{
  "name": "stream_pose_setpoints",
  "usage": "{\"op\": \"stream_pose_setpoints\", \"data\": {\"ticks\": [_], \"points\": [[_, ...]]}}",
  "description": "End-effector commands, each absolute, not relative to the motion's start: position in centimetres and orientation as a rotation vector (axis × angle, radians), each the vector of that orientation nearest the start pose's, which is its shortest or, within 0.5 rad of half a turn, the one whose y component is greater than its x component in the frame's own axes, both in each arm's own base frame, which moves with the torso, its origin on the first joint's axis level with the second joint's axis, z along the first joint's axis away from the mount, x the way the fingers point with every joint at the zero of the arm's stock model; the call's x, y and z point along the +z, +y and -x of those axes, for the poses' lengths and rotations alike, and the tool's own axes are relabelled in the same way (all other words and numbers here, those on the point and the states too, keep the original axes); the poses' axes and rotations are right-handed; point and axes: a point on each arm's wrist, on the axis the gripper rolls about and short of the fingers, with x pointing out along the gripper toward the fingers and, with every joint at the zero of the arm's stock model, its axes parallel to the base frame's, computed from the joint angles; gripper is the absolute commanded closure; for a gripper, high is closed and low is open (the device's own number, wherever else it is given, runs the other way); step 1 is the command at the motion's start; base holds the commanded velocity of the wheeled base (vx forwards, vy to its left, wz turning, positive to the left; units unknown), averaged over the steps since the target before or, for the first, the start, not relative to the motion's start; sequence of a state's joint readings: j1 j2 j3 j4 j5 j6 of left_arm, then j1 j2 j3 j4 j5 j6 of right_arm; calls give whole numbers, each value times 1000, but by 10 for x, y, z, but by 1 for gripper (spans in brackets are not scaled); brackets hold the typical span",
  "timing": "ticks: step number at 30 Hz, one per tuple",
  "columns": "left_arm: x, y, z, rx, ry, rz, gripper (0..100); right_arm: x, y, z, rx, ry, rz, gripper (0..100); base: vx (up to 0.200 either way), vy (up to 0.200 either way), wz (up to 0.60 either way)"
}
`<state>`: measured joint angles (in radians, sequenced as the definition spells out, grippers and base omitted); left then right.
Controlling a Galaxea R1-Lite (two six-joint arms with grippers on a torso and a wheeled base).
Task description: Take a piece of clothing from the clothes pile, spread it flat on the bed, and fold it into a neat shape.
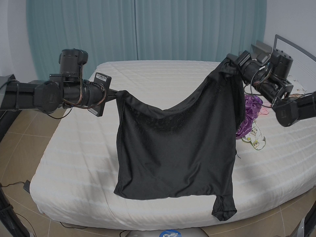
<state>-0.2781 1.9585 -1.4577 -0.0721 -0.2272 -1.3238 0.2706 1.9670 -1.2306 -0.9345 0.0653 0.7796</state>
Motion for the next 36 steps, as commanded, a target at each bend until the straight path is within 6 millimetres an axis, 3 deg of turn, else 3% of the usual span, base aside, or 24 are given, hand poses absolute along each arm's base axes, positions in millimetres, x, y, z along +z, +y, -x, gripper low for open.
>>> {"op": "stream_pose_setpoints", "data": {"ticks": [1, 10, 11, 13, 14, 16, 17, 20, 24, 27, 32, 33, 36], "points": [[167, -119, -416, -58, 770, 1253, 100, 166, 115, -411, 332, 37, -769, 100, 0, 0, 0], [131, -114, -453, 4, 769, 1262, 100, 110, 124, -440, 235, 86, -758, 100, 0, 0, 0], [129, -114, -455, 4, 769, 1262, 0, 107, 124, -442, 227, 87, -756, 100, 0, 0, 0], [117, -114, -468, 11, 765, 1267, 0, 90, 125, -450, 198, 105, -749, 100, 0, 0, 0], [114, -113, -473, 15, 761, 1274, 0, 82, 125, -452, 196, 120, -747, 0, 0, 0, 0], [111, -111, -477, 22, 758, 1287, 0, 72, 126, -455, 193, 138, -742, 0, 0, 0, 0], [105, -111, -484, 31, 754, 1317, 0, 52, 126, -459, 172, 179, -725, 0, 0, 0, 0], [98, -112, -488, 43, 758, 1321, 0, 33, 122, -461, 142, 216, -681, 0, 0, 0, 0], [96, -107, -488, 64, 755, 1320, 0, 29, 110, -464, 99, 241, -669, 0, 0, 0, 0], [93, -100, -486, 89, 766, 1319, 0, 24, 99, -452, 43, 384, -635, 0, 0, 0, 0], [96, -98, -473, 90, 789, 1283, 0, 44, 93, -462, 62, 269, -658, 0, 0, 0, 0], [96, -97, -464, 88, 808, 1254, 0, 62, 90, -471, 77, 174, -711, 0, 0, 0, 0], [102, -96, -451, 79, 824, 1233, 0, 70, 88, -473, 68, 150, -776, 0, 0, 0, 0]]}}
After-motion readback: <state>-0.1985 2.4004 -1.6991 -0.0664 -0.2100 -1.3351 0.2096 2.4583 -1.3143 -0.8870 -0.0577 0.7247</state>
